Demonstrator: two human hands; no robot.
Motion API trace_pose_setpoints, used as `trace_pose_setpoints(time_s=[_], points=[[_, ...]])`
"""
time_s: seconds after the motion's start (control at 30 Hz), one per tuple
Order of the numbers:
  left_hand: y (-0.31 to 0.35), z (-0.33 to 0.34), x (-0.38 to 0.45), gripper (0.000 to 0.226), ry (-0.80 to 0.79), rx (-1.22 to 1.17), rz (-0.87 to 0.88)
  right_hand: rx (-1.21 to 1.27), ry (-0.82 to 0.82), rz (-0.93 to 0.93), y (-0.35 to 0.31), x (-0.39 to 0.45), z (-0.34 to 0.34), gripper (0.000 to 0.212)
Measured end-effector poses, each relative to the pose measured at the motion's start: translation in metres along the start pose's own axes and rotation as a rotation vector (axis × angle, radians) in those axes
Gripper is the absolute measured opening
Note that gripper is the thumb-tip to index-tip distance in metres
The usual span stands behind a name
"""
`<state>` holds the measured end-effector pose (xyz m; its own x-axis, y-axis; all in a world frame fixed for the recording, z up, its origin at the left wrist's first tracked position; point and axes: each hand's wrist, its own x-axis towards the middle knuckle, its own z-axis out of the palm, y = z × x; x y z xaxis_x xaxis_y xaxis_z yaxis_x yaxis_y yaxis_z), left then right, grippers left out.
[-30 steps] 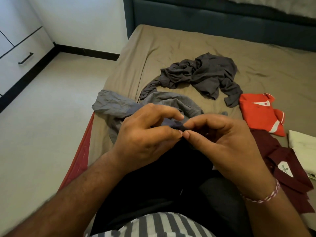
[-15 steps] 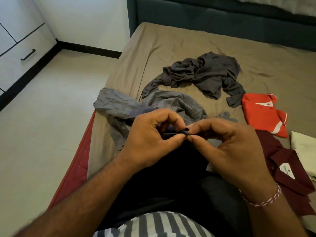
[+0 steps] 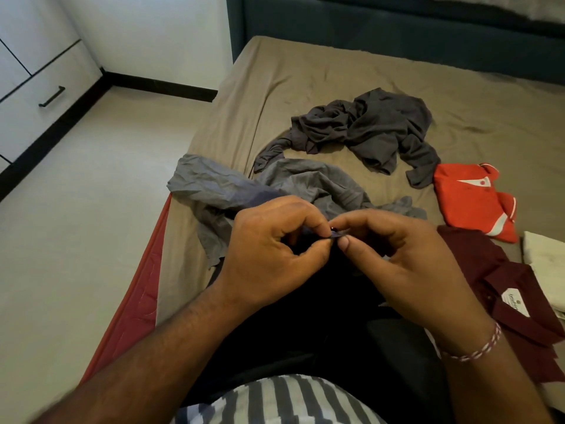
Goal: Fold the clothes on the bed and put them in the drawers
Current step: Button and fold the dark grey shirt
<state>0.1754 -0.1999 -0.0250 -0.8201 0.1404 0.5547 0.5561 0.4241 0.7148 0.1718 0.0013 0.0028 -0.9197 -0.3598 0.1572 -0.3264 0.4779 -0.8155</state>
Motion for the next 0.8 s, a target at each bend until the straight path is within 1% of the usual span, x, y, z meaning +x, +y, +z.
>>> trace_pose_setpoints(time_s=[0.1, 0.17, 0.23, 0.27, 0.33, 0.4, 0.43, 0.5, 0.57, 0.63, 0.7, 0.8], points=[[-0.007, 0.002, 0.001, 0.011, -0.053, 0.004, 0.004, -0.012, -0.013, 0.041, 0.006, 0.002, -0.001, 0.013], [-0.018, -0.002, 0.003, 0.013, -0.185, -0.003, -0.046, -0.035, -0.017, 0.081, 0.012, 0.004, -0.001, 0.013], [-0.031, -0.007, 0.005, 0.019, -0.369, -0.032, -0.119, 0.005, -0.047, 0.13, 0.018, 0.005, -0.001, 0.014], [-0.037, -0.01, 0.005, 0.021, -0.439, -0.026, -0.128, 0.037, -0.063, 0.148, 0.02, 0.005, -0.001, 0.014], [-0.048, -0.014, 0.003, 0.021, -0.482, 0.058, -0.078, 0.095, -0.07, 0.167, 0.022, 0.006, -0.001, 0.012], [-0.056, -0.017, -0.001, 0.018, -0.435, 0.179, -0.008, 0.131, -0.057, 0.176, 0.024, 0.006, -0.001, 0.01], [-0.06, -0.018, -0.003, 0.017, -0.398, 0.202, -0.008, 0.143, -0.053, 0.178, 0.025, 0.006, -0.001, 0.01], [-0.066, -0.02, -0.009, 0.017, -0.311, 0.173, -0.043, 0.17, -0.064, 0.185, 0.026, 0.006, -0.001, 0.008], [-0.068, -0.02, -0.012, 0.017, -0.218, 0.152, -0.052, 0.175, -0.113, 0.207, 0.026, 0.007, -0.003, 0.015], [-0.069, -0.022, -0.013, 0.016, -0.127, 0.18, -0.056, 0.059, -0.224, 0.227, 0.028, 0.009, -0.01, 0.018], [-0.071, -0.028, -0.014, 0.016, -0.045, 0.232, -0.036, -0.089, -0.323, 0.232, 0.031, 0.01, -0.019, 0.014], [-0.078, -0.039, -0.015, 0.015, 0.027, 0.382, 0.039, -0.152, -0.366, 0.24, 0.036, 0.009, -0.035, 0.009]])
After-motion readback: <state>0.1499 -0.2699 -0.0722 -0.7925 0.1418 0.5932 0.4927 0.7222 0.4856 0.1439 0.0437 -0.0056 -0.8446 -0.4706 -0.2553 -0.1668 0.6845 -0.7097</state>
